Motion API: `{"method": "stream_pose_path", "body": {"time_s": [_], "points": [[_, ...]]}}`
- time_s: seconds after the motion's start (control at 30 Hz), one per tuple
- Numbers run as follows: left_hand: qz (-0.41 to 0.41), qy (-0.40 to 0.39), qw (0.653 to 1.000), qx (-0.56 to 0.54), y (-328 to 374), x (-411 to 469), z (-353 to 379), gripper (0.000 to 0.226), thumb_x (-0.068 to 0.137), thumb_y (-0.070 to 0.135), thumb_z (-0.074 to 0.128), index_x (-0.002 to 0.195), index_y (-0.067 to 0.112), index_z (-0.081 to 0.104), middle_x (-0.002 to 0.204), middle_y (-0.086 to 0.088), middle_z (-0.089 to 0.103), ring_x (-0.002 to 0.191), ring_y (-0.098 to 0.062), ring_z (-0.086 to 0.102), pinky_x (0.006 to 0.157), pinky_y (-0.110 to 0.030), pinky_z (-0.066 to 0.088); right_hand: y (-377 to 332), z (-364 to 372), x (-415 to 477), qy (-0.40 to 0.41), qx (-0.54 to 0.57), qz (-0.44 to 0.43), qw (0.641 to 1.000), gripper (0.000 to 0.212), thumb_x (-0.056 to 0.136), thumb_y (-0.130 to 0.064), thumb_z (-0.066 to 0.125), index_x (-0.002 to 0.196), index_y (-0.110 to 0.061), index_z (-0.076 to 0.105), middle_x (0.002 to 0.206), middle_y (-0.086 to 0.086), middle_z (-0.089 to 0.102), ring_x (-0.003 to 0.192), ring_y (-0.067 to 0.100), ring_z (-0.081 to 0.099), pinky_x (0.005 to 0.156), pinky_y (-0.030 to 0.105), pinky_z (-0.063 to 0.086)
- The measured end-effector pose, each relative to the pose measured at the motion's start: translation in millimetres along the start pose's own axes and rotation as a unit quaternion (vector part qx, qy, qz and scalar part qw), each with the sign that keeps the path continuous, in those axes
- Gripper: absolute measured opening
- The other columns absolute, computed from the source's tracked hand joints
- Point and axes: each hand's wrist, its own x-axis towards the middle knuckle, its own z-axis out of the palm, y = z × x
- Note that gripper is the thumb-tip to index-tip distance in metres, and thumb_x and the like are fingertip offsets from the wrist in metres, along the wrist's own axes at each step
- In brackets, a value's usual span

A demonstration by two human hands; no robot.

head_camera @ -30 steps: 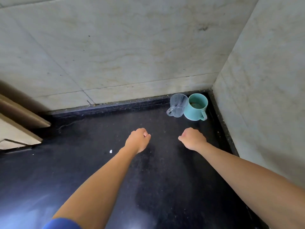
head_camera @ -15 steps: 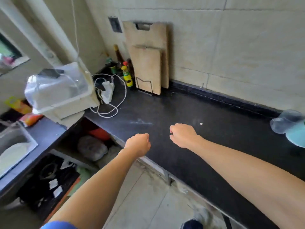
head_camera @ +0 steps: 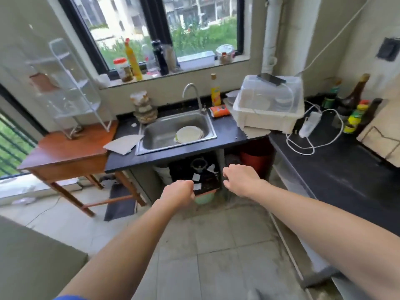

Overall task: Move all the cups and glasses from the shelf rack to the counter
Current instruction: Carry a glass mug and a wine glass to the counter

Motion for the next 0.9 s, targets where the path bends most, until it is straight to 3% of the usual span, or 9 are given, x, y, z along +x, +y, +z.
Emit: {"method": "stream_pose_path", "body": {"time_s": [0.1,0.23,0.4,0.53,0.73,0.9], "points": [[-0.063,0.001,0.998,-0.029,-75,-15,-4,0.016,0.090,0.027,0.044,0.092,0.018,0.056,0.100,-0.008,0.065,0.087,-0.030,0.060,0.067,-0.034,0.045,-61,2,57,-0.013,-0.014,-0.072,0.997,0.031,0.093,-0.031,0.049,0.117,-0.014,0.060,0.115,0.008,0.062,0.105,0.032,0.061,0.076,0.039,0.047],[-0.154,-0.007,0.986,-0.061,-173,-22,-14,0.016,0.093,0.030,0.046,0.097,0.020,0.058,0.105,-0.006,0.066,0.093,-0.027,0.062,0.081,-0.040,0.053,-146,13,138,-0.017,-0.022,-0.168,0.985,0.030,0.093,-0.033,0.049,0.115,-0.014,0.060,0.114,0.007,0.062,0.105,0.031,0.061,0.077,0.040,0.047],[-0.274,0.014,0.959,-0.074,-291,-24,-41,0.011,0.092,0.029,0.044,0.093,0.024,0.054,0.106,-0.004,0.065,0.086,-0.021,0.057,0.071,-0.035,0.048,-260,19,238,-0.021,-0.007,-0.272,0.962,0.021,0.091,-0.030,0.049,0.100,-0.014,0.060,0.106,0.009,0.065,0.095,0.032,0.063,0.069,0.038,0.046],[-0.345,0.044,0.935,-0.074,-365,-32,-63,0.021,0.093,0.028,0.042,0.106,0.023,0.058,0.109,-0.004,0.062,0.088,-0.022,0.055,0.071,-0.034,0.045,-343,15,302,-0.021,-0.004,-0.336,0.942,0.017,0.091,-0.028,0.053,0.099,-0.016,0.061,0.100,0.007,0.067,0.088,0.028,0.065,0.067,0.038,0.050],[-0.400,0.065,0.908,-0.103,-465,-40,-79,0.022,0.096,0.029,0.042,0.110,0.024,0.058,0.097,0.001,0.054,0.082,-0.018,0.050,0.063,-0.029,0.036,-449,18,375,-0.018,-0.008,-0.399,0.917,0.019,0.092,-0.029,0.053,0.104,-0.018,0.062,0.099,0.005,0.065,0.087,0.025,0.065,0.067,0.036,0.052],[-0.402,0.070,0.908,-0.092,-568,-20,-87,0.023,0.093,0.029,0.041,0.104,0.022,0.059,0.108,-0.006,0.062,0.092,-0.027,0.058,0.068,-0.034,0.041,-525,24,443,0.000,-0.009,-0.390,0.921,0.025,0.093,-0.035,0.051,0.108,-0.017,0.061,0.103,0.005,0.064,0.087,0.026,0.062,0.067,0.034,0.044]]}}
